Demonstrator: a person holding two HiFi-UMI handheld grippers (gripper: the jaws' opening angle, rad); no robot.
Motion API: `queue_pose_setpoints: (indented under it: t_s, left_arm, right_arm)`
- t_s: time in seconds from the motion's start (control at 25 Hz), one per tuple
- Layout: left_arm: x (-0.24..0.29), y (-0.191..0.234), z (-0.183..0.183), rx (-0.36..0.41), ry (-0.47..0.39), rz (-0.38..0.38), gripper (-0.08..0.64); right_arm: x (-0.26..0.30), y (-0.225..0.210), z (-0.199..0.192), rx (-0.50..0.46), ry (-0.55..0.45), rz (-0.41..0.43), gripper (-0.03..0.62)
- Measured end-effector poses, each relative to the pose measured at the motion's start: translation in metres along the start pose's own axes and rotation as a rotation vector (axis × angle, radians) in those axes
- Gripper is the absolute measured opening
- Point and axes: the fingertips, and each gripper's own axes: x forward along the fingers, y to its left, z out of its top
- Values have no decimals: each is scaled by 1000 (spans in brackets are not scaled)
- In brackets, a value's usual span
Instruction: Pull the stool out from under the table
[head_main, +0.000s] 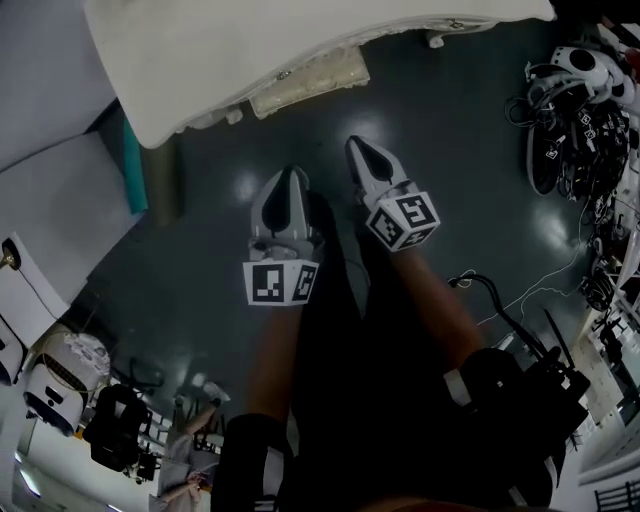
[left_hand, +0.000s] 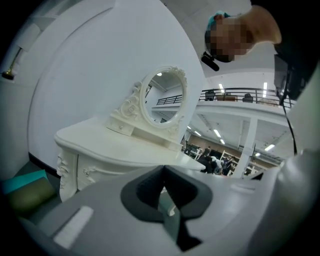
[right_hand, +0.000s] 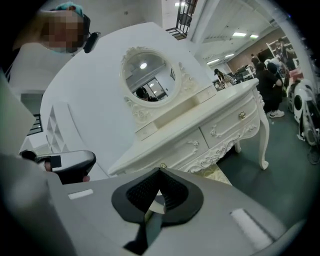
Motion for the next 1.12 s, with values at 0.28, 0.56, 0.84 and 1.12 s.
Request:
queue_pose_setpoints:
  t_s: [0.28, 0.56, 0.84, 1.12]
  left_arm:
    - [26, 25, -34, -9, 20, -16, 9]
    - [48, 44, -64, -20, 35, -35, 9]
    - [62, 60, -83, -36, 46, -50, 9]
    - [74, 76, -95, -33, 46, -74, 9]
  right_arm:
    - [43, -35, -42, 96, -7, 4, -1]
    - [77, -78, -90, 267, -15, -9, 0]
    - [113, -110, -127, 459, -49, 4, 1]
    - [143, -135, -162, 602, -85, 40, 87]
